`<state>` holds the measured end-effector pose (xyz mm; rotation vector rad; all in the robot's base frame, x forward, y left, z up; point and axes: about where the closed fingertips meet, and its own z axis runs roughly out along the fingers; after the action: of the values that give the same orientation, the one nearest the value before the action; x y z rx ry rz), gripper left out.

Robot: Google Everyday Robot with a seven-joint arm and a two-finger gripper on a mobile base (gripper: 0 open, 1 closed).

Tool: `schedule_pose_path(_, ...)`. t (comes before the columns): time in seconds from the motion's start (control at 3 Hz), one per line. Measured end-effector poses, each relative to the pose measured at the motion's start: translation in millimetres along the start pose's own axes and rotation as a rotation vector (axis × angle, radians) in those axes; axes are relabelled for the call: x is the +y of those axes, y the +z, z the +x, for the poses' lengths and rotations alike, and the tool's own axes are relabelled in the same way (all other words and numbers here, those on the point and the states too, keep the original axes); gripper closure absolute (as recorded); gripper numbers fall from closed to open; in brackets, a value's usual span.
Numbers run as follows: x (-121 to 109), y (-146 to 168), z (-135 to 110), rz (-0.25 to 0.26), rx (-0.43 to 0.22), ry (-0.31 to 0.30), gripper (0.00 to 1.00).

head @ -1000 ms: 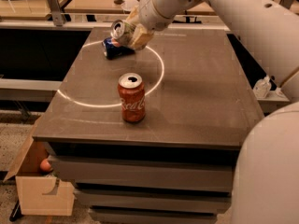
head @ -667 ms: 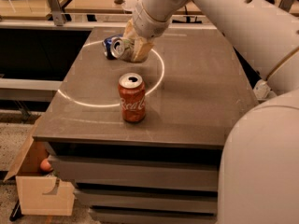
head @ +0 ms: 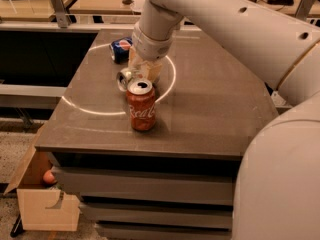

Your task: Knock 7up can over

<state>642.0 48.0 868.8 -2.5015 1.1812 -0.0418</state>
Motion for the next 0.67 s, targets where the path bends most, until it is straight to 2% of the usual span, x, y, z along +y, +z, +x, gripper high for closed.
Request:
schedule_pose_path(0.33, 10.8, 9.7, -2.2, -0.056, 0.042, -0.02, 0.6)
schedule_pose_path(0.67, 16.7, 12.6, 3.9, -0.076, 0.056, -0.002, 0.37)
